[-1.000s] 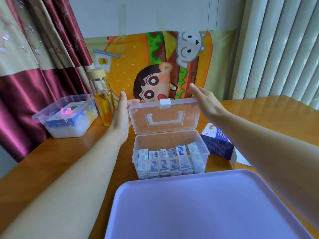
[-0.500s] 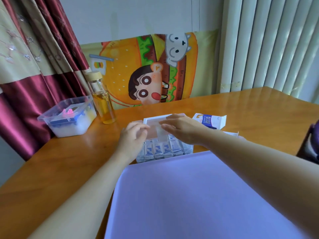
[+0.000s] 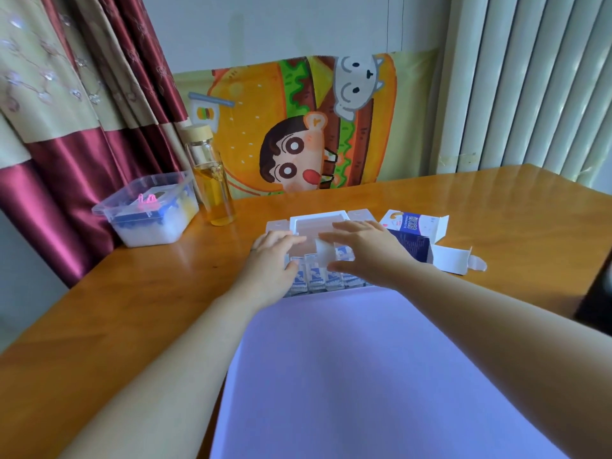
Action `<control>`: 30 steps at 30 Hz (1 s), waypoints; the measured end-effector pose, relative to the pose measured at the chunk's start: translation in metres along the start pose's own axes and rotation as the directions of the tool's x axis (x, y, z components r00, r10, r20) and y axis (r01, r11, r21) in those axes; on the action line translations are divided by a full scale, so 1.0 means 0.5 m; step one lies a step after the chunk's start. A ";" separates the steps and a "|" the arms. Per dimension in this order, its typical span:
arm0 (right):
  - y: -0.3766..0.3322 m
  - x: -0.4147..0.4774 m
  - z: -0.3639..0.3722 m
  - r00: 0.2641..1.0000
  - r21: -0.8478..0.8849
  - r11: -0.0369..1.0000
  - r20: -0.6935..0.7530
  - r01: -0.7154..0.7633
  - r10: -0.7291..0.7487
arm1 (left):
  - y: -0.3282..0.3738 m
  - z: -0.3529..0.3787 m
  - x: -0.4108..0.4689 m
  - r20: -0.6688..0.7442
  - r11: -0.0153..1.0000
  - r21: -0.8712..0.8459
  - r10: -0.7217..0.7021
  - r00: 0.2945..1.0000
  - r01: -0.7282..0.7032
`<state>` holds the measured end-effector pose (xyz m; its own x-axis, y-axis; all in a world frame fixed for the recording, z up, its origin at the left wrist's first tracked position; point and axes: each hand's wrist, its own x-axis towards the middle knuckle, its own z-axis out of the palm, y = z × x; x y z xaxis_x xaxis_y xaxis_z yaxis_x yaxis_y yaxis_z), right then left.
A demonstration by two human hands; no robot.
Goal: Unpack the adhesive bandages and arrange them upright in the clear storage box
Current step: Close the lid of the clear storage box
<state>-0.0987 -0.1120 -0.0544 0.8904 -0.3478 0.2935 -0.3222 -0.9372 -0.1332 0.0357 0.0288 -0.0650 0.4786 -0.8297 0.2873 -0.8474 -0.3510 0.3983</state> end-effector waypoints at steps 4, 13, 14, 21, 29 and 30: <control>-0.005 -0.007 0.007 0.998 -0.008 1.000 -0.056 -0.020 0.020 | 0.000 0.001 0.001 -0.011 1.000 0.030 -0.007 1.000 0.007; 0.010 -0.013 0.009 0.988 0.215 0.975 -0.132 -0.053 0.083 | 0.009 0.008 -0.003 -0.062 0.999 0.045 -0.008 0.998 0.011; 0.018 -0.019 0.009 0.954 0.366 0.926 -0.231 -0.096 0.190 | 0.009 0.008 -0.003 -0.062 0.999 0.049 -0.010 0.998 0.013; 0.131 -0.060 0.015 0.471 0.756 0.323 -0.023 -0.568 0.882 | 0.008 0.010 -0.004 -0.064 0.999 0.040 -0.023 0.998 0.025; 0.150 -0.032 0.027 0.591 0.751 0.263 0.203 -0.606 0.780 | 0.007 0.009 -0.004 -0.056 0.998 0.049 -0.023 0.998 0.026; 0.155 -0.033 0.029 0.603 0.751 0.276 0.197 -0.599 0.773 | 0.007 0.009 -0.004 -0.055 0.998 0.048 -0.026 0.998 0.029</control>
<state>-0.1338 -0.1786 -0.0836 0.3518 -0.9293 -0.1125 -0.3811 -0.0324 -0.9240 0.0305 0.0274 -0.0681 0.5127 -0.7952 0.3238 -0.8433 -0.3954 0.3640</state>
